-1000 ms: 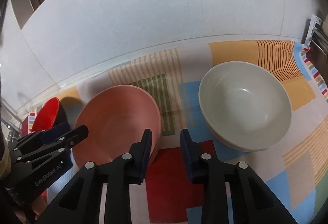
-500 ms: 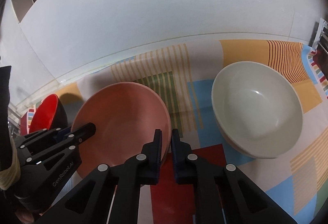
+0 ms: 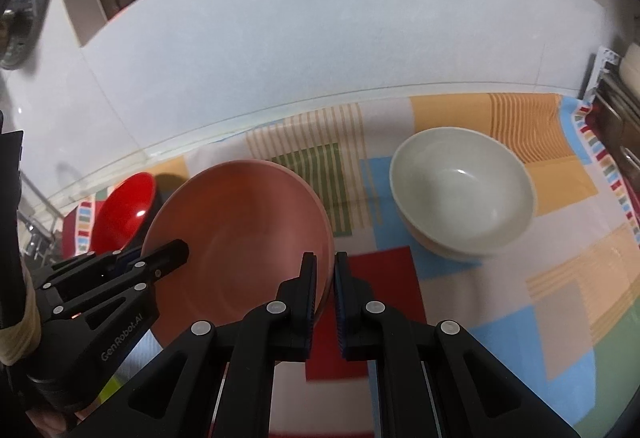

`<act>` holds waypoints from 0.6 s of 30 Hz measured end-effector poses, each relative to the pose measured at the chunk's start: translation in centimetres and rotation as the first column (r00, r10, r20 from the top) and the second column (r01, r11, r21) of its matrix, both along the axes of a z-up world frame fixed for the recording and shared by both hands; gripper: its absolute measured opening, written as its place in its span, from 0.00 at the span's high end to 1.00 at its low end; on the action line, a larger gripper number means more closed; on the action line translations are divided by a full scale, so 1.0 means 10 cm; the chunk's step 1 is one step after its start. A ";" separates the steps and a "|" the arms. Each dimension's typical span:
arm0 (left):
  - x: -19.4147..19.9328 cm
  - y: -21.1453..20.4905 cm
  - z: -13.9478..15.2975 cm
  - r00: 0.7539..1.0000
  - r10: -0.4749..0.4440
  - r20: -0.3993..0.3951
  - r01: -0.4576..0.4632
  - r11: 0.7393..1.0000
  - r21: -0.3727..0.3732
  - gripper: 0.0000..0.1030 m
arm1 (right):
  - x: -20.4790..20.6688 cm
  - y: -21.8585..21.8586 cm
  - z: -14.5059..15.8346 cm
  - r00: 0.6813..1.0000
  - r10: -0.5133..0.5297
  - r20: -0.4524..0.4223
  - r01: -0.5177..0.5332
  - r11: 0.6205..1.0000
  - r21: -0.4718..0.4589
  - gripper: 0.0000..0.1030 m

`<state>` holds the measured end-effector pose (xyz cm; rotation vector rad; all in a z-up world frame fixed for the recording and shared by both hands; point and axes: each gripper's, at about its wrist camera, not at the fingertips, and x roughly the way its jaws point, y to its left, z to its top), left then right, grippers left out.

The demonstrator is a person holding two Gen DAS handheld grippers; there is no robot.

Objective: Organize plates and bowls
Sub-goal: 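Lift the pink bowl and carry it toward the white bowl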

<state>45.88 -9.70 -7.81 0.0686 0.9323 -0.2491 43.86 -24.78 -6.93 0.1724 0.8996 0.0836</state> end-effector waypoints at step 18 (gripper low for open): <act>-1.06 -0.17 0.18 0.997 -0.072 -0.008 0.072 0.997 -0.038 0.88 | -1.12 -0.16 0.27 0.999 -0.034 0.017 0.035 0.999 -0.030 0.90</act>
